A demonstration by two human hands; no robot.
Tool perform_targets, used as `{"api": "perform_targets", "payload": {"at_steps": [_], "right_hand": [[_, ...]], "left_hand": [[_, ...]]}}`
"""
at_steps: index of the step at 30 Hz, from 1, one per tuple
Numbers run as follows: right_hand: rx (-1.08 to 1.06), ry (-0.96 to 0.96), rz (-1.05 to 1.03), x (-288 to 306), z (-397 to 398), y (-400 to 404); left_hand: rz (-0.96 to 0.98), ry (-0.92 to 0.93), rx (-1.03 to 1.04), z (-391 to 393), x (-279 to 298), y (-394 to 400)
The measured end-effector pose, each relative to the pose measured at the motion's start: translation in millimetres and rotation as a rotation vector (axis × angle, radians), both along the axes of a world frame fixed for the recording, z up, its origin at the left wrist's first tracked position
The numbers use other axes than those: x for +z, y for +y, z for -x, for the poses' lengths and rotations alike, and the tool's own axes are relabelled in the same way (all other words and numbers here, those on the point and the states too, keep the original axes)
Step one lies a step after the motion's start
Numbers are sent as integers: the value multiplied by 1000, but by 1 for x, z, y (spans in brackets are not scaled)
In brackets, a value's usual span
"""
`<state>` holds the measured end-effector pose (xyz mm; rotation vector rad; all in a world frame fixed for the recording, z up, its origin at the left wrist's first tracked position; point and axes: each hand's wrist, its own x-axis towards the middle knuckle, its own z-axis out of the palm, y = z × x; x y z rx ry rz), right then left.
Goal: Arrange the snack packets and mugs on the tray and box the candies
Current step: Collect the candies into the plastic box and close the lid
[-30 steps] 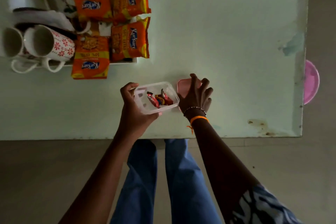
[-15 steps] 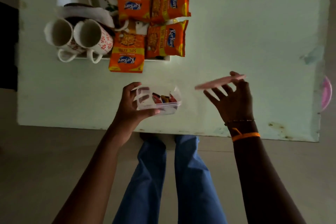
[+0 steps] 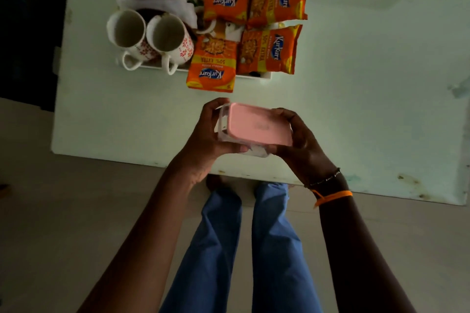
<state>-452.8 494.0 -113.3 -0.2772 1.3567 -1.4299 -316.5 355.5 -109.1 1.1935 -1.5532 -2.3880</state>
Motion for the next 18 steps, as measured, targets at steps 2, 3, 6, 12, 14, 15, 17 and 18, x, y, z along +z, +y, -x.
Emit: {"api": "perform_targets", "payload": {"at_steps": [2, 3, 6, 12, 14, 15, 17, 18], "right_hand": [[105, 95, -68, 2, -5, -5], [144, 130, -87, 3, -7, -7], [212, 195, -98, 6, -12, -14], [337, 334, -124, 10, -30, -20], [368, 433, -127, 10, -40, -21], [374, 488, -124, 8, -45, -21], [385, 568, -113, 5, -58, -22], [385, 571, -115, 3, -64, -21]], "left_hand": [[11, -1, -21, -4, 0, -2], [9, 0, -18, -6, 0, -3], [-1, 7, -35, -15, 3, -6], [-137, 9, -86, -34, 16, -14], [-160, -75, -35, -42, 18, -12], [-168, -132, -17, -45, 17, -9], [-212, -260, 41, -52, 14, -3], [-226, -316, 92, -56, 11, 1]]}}
